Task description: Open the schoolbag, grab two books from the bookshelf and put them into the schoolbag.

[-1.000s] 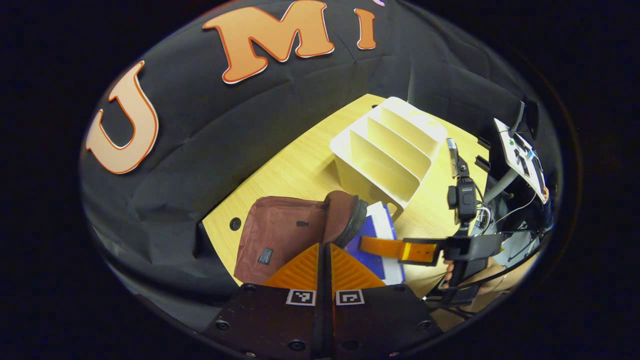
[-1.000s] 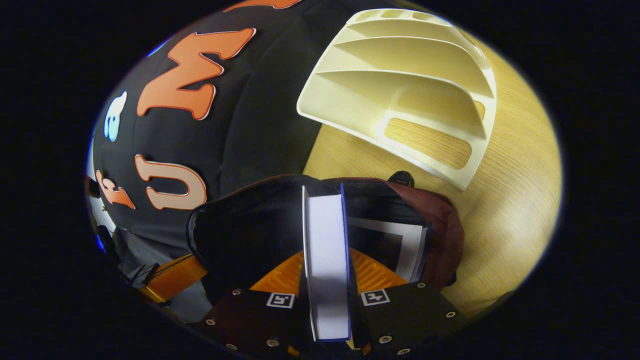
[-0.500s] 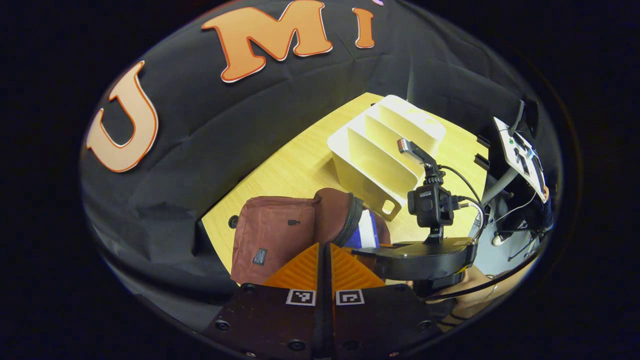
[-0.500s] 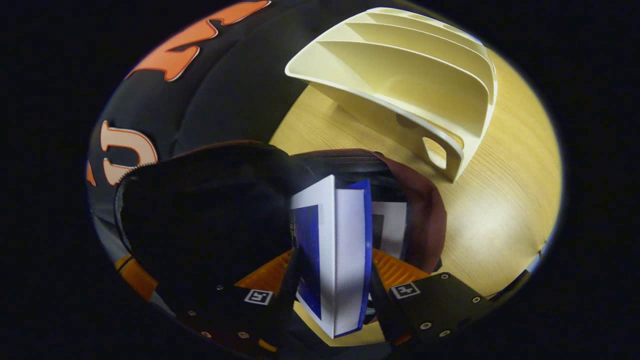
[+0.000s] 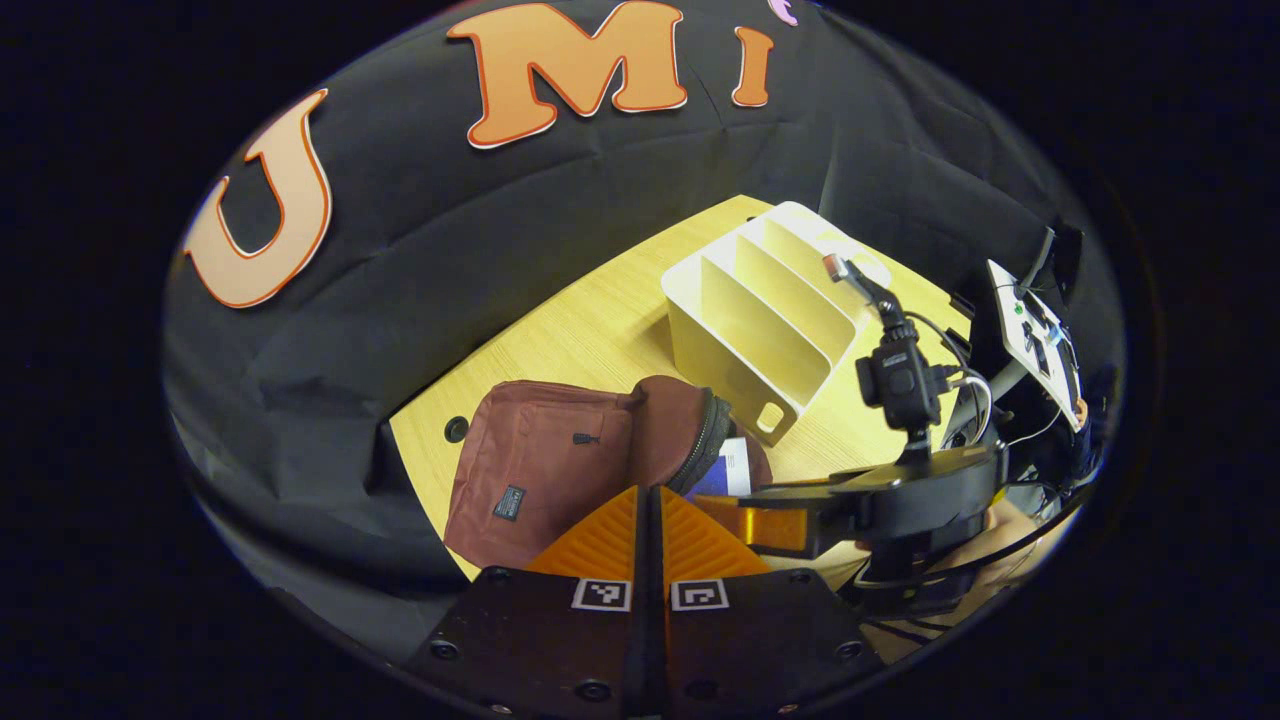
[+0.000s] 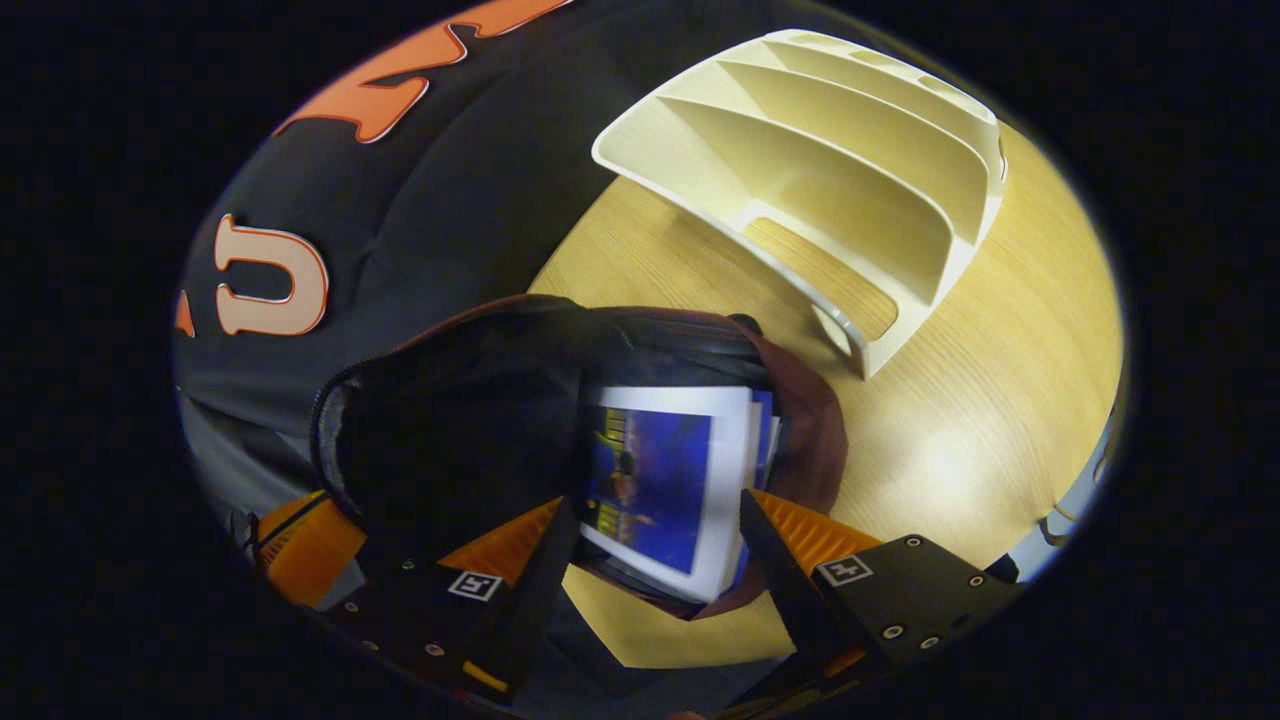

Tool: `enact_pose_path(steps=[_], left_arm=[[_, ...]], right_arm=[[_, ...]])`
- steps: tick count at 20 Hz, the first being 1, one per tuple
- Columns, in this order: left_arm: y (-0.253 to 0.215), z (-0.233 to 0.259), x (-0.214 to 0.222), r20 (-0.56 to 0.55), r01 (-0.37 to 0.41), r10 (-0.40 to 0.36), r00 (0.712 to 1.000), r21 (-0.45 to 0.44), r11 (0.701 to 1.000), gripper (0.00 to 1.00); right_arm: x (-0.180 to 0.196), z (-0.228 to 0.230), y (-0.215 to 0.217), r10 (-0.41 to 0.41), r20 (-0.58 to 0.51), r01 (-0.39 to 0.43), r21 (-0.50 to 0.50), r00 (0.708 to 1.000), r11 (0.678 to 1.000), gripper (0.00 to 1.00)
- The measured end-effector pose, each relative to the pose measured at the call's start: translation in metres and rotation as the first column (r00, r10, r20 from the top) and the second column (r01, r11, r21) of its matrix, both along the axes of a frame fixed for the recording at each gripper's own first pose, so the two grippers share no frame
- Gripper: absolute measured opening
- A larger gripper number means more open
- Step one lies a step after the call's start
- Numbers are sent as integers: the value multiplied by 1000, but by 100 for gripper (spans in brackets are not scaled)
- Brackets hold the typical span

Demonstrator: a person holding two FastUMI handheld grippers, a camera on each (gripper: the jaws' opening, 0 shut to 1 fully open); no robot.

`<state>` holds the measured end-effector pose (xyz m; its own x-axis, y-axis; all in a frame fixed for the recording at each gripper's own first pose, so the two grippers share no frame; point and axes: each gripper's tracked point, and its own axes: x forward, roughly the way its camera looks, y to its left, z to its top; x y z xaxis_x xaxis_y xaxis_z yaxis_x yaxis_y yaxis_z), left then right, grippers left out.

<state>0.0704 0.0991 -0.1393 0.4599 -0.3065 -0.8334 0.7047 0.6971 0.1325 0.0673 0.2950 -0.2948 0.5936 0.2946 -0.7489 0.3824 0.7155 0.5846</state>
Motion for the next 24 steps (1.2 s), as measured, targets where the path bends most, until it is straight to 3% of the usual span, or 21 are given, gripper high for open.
enact_pose_path(steps=[8, 11, 12, 17, 20, 24], left_arm=[[-11, -20, -9, -36, -14, 14, 999, -13, 1000, 1], [-16, -23, -13, -56, -43, 40, 998, -45, 998, 6], [-18, -24, -14, -57, -56, 54, 997, -49, 997, 17], [-34, -30, -16, -48, -166, 162, 986, -84, 983, 99], [-66, -30, -24, -31, -235, 232, 972, -147, 961, 99], [-126, -2, -24, 64, -304, 338, 939, -308, 902, 99]], right_arm=[[-24, 23, -67, 4, 47, -2, -43, 999, 999, 98], [-28, 25, -89, 35, 45, -31, -76, 998, 997, 98], [-29, 26, -96, 46, 41, -43, -78, 998, 996, 98], [-38, 23, -133, 138, 3, -136, -121, 990, 983, 98], [-41, 32, -169, 207, 13, -201, -179, 978, 963, 98], [-21, 83, -229, 280, 155, -217, -332, 947, 918, 98]])
